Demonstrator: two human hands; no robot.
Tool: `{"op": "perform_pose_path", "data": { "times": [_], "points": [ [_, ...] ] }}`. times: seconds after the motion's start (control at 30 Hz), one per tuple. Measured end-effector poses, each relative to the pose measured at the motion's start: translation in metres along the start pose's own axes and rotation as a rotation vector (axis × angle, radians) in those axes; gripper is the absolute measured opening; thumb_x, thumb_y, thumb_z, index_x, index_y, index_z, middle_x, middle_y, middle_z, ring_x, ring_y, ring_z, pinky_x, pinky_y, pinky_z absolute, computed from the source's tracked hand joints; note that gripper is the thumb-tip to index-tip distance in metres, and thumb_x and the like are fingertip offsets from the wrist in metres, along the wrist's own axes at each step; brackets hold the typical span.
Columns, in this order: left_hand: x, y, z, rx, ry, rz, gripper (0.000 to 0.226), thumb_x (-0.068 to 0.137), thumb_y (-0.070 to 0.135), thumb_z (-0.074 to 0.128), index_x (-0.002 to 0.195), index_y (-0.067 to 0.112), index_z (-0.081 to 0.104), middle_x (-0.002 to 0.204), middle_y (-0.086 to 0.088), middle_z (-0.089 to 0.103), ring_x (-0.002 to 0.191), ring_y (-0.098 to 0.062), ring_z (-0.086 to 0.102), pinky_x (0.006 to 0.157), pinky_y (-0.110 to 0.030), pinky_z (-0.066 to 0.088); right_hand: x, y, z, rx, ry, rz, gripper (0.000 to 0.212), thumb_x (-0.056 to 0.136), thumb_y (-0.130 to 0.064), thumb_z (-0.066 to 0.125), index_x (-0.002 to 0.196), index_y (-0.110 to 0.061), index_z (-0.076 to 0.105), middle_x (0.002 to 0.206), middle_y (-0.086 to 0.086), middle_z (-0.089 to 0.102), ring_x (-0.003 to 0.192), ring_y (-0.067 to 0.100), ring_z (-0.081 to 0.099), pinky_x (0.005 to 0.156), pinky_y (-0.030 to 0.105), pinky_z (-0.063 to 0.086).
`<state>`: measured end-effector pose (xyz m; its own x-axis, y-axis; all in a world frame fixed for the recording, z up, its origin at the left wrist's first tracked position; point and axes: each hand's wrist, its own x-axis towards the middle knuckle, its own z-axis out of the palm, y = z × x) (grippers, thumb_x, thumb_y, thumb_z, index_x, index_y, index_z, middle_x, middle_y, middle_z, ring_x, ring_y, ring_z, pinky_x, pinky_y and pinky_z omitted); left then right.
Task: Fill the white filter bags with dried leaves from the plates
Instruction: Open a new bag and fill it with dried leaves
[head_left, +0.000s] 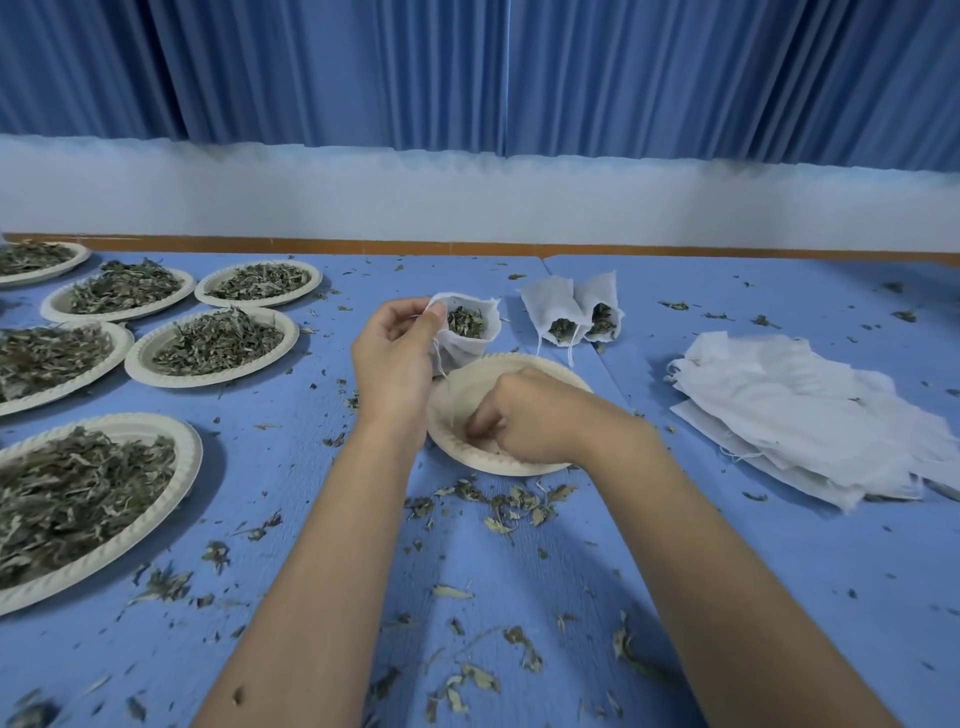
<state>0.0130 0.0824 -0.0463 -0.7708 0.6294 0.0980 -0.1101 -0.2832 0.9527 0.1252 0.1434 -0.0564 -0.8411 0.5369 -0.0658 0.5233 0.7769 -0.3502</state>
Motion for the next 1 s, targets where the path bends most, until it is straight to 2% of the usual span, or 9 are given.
{"op": "perform_pose_path", "data": {
  "times": [0.17,0.33,0.47,0.53,0.6,0.67,0.73,0.9,1.0],
  "points": [
    [-0.002,0.001,0.001,0.022,-0.003,-0.001,0.013,0.087,0.016,0.064,0.077,0.022,0.059,0.068,0.009,0.055,0.039,0.005,0.045,0.040,-0.011,0.038,-0.005,-0.001,-0.003,0.000,0.039,-0.001,0.017,0.081,-0.010,0.066,0.094,-0.017,0.076,0.097,0.000,0.072,0.095,0.015,0.060,0.083,0.036,0.053],
    [-0.004,0.000,0.001,0.012,-0.008,-0.013,0.012,0.087,0.015,0.064,0.078,0.021,0.060,0.067,0.009,0.054,0.036,0.003,0.041,0.039,-0.011,0.037,-0.004,-0.001,0.004,0.005,0.122,-0.004,0.020,0.078,-0.002,0.062,0.086,-0.014,0.076,0.089,0.000,0.072,0.088,0.014,0.060,0.079,0.034,0.053],
    [-0.004,-0.001,0.002,0.020,-0.018,-0.003,0.013,0.087,0.013,0.064,0.077,0.020,0.060,0.066,0.007,0.055,0.037,0.003,0.043,0.043,-0.013,0.040,0.000,0.001,0.013,0.025,0.195,0.045,0.016,0.076,-0.004,0.063,0.083,-0.013,0.073,0.090,0.000,0.070,0.089,0.017,0.060,0.079,0.033,0.054],
    [-0.003,-0.002,0.002,0.035,-0.024,0.007,0.014,0.087,0.012,0.064,0.076,0.020,0.060,0.065,0.007,0.056,0.042,0.001,0.046,0.051,-0.018,0.046,-0.002,0.003,0.011,0.151,0.237,0.113,0.013,0.075,-0.005,0.065,0.079,-0.014,0.073,0.079,-0.007,0.068,0.079,0.012,0.060,0.074,0.028,0.054],
    [-0.003,-0.004,0.002,0.043,-0.025,0.015,0.015,0.087,0.012,0.064,0.076,0.020,0.060,0.064,0.005,0.056,0.047,-0.002,0.049,0.058,-0.023,0.049,-0.007,0.004,0.001,0.414,0.331,0.186,0.012,0.075,-0.007,0.067,0.075,-0.020,0.069,0.069,-0.011,0.064,0.068,0.010,0.061,0.068,0.025,0.053],
    [-0.003,-0.005,0.002,0.071,-0.024,0.034,0.016,0.087,0.013,0.064,0.075,0.021,0.060,0.063,0.005,0.055,0.046,0.000,0.048,0.055,-0.020,0.046,-0.011,0.003,-0.015,0.697,0.519,0.191,0.017,0.075,-0.009,0.069,0.078,-0.025,0.063,0.068,-0.005,0.068,0.069,0.013,0.063,0.068,0.028,0.052],
    [-0.004,-0.006,0.005,0.110,-0.031,0.067,0.015,0.087,0.015,0.065,0.075,0.023,0.060,0.066,0.006,0.056,0.045,0.002,0.047,0.052,-0.015,0.043,-0.012,-0.001,-0.027,0.791,0.710,0.150,0.020,0.075,-0.010,0.069,0.079,-0.027,0.059,0.066,-0.004,0.069,0.067,0.012,0.064,0.063,0.026,0.052],
    [-0.014,-0.007,0.016,0.163,-0.158,0.162,0.015,0.086,0.015,0.066,0.075,0.024,0.062,0.068,0.007,0.061,0.054,0.001,0.053,0.057,-0.015,0.046,-0.004,-0.016,-0.018,0.629,0.832,0.173,0.017,0.078,-0.005,0.066,0.080,-0.019,0.056,0.071,0.000,0.069,0.069,0.012,0.066,0.064,0.022,0.049],
    [-0.020,-0.008,0.020,0.179,-0.251,0.178,0.014,0.085,0.011,0.066,0.075,0.021,0.064,0.072,0.007,0.065,0.066,-0.002,0.059,0.068,-0.022,0.051,-0.003,-0.014,-0.014,0.538,0.844,0.179,0.018,0.081,-0.001,0.060,0.081,-0.017,0.052,0.064,0.000,0.064,0.061,0.012,0.061,0.060,0.022,0.046]
  ]
}}
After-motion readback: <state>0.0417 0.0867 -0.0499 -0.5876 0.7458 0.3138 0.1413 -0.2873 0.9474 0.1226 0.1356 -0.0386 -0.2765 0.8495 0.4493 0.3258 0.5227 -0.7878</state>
